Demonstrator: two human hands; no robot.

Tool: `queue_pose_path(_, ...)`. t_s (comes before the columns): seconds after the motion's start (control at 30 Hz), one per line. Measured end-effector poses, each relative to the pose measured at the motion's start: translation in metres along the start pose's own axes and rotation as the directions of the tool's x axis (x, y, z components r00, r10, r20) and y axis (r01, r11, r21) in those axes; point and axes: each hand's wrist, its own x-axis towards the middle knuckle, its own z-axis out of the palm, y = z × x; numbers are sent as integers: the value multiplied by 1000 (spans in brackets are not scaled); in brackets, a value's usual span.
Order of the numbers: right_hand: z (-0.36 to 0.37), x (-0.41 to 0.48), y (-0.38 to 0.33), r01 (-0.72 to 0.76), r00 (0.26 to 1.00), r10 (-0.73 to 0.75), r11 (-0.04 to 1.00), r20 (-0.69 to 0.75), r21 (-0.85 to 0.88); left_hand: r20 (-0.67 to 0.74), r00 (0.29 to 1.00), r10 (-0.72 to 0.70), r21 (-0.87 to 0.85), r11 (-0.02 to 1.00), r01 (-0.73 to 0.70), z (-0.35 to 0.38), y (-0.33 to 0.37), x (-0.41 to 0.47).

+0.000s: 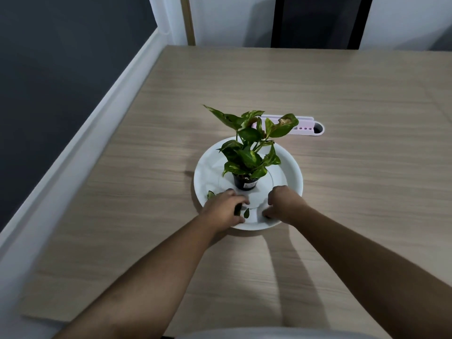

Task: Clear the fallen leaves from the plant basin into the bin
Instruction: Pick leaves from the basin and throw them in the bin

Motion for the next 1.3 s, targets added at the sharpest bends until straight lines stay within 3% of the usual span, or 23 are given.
queue_pose_path(0.17,9,4,-9,-13,1000,13,996,0,-90,62,993,102,133,985,-109,8,6,14)
queue_pose_path(0.5,6,12,1,28,997,-19,992,72,-119,91,989,115,85,989,-123,14,0,24)
queue_pose_path(0.63,5,14,4,15,998,-13,999,55,-31,66,995,71,17,997,-72,15,0,25)
queue_pose_path(0.87,-22,5,23,-51,986,101,940,-133,337,-109,991,-72,-240,970,44,-3,-4,14)
queue_pose_path(1.0,-24,-6,21,-53,987,112,899,-111,434,-162,978,-129,-288,955,79,-18,-8,-1)
queue_pose_path(1.17,-11,-20,-23,124,992,-108,909,-62,398,-264,924,-275,-300,934,192,-42,-21,-51)
queue_pose_path(1.3,6,-35,-90,322,943,-327,866,-53,382,-348,838,-420,-290,898,330,-61,-45,-125)
